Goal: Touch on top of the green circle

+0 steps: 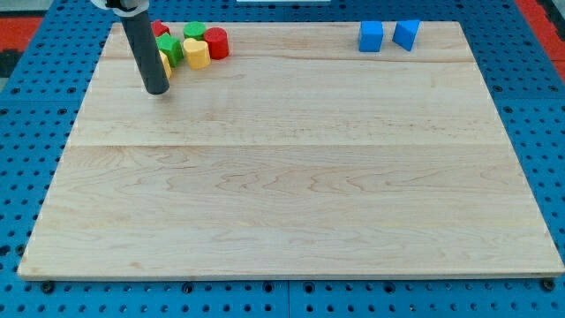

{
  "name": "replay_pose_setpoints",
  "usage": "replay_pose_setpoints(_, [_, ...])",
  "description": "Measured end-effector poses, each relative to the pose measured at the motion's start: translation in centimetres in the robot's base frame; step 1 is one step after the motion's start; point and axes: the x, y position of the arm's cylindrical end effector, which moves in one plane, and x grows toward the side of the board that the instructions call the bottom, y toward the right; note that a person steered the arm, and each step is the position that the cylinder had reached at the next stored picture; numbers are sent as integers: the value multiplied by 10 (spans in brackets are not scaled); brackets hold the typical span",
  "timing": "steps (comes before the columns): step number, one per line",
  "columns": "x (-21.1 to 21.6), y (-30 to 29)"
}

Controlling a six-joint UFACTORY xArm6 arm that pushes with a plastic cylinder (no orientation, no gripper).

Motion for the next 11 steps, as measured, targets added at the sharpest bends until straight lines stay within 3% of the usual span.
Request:
replay_pose_setpoints(3, [3,5])
replay_pose_setpoints(5, [10,52])
replay_pose_setpoints(7, [13,165])
replay_pose_setpoints(8, [1,128])
replay_pose_setpoints(9, [-31,137])
replay_pose_setpoints(10, [-107,136])
replay_pose_setpoints(11, [-143,91])
